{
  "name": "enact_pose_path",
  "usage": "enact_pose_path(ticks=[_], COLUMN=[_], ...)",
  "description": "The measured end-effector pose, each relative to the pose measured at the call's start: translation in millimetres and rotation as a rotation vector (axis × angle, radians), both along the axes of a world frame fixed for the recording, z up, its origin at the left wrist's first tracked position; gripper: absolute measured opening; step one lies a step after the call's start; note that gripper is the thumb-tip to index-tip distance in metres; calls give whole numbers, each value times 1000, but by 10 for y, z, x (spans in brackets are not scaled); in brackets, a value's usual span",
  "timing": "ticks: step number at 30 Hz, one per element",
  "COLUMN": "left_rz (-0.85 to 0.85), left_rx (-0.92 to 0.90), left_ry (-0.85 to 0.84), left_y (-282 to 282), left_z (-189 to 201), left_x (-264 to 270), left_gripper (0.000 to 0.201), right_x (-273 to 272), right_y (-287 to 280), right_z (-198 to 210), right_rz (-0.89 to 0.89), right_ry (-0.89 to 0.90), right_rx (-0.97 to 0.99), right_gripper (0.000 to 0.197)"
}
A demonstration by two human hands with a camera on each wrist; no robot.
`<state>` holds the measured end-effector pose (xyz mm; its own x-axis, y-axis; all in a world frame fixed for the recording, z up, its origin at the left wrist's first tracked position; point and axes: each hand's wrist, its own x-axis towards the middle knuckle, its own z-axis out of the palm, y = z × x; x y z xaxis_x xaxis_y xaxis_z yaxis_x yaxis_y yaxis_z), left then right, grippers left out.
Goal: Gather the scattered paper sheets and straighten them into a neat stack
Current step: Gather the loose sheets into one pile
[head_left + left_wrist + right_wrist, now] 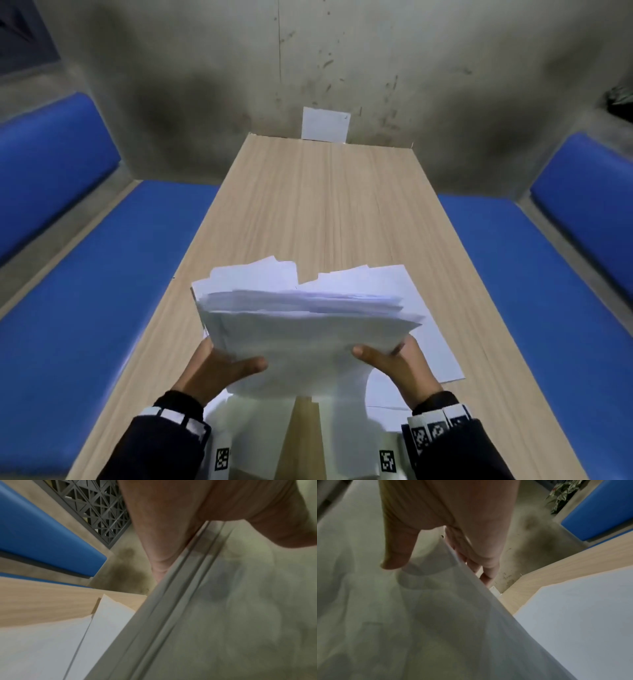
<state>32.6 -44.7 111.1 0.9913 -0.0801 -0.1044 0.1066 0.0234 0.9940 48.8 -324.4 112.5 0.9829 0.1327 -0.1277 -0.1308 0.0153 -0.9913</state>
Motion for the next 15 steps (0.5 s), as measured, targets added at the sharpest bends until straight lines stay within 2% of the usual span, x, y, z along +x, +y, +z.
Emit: enact_pose_path(ticks=[1,4,6,7,9,11,13,15], left_rz=[9,42,19,23,68,99,161,242], left_rx=[24,145,184,145,71,101,169,158], left_ry=[-2,-26,-36,-17,34,61,99,123], left_y=[-24,-124,-149,-132,-83,-62,-51,-29], left_z=[-23,-27,-38,-65,-134,-251,-384,-443], left_x=[3,15,16,26,37,23,9,41], left_gripper=[79,42,44,46,33,23,17,19], right_x=[-6,-8,-2,3,0,-11,-18,40], right_y=[20,114,160,155,130,100,105,84], right_z=[-11,-37,-21,-15,-27,-103,-189,-288], right_rz=[-8,21,4,-15,-40,-31,-5,3], right_ry=[7,13,8,9,15,28,45,44], right_rx=[-13,-41,-62,-55,-12,-1,-49,-171], right_gripper=[51,29,28,28,28,29,26,20])
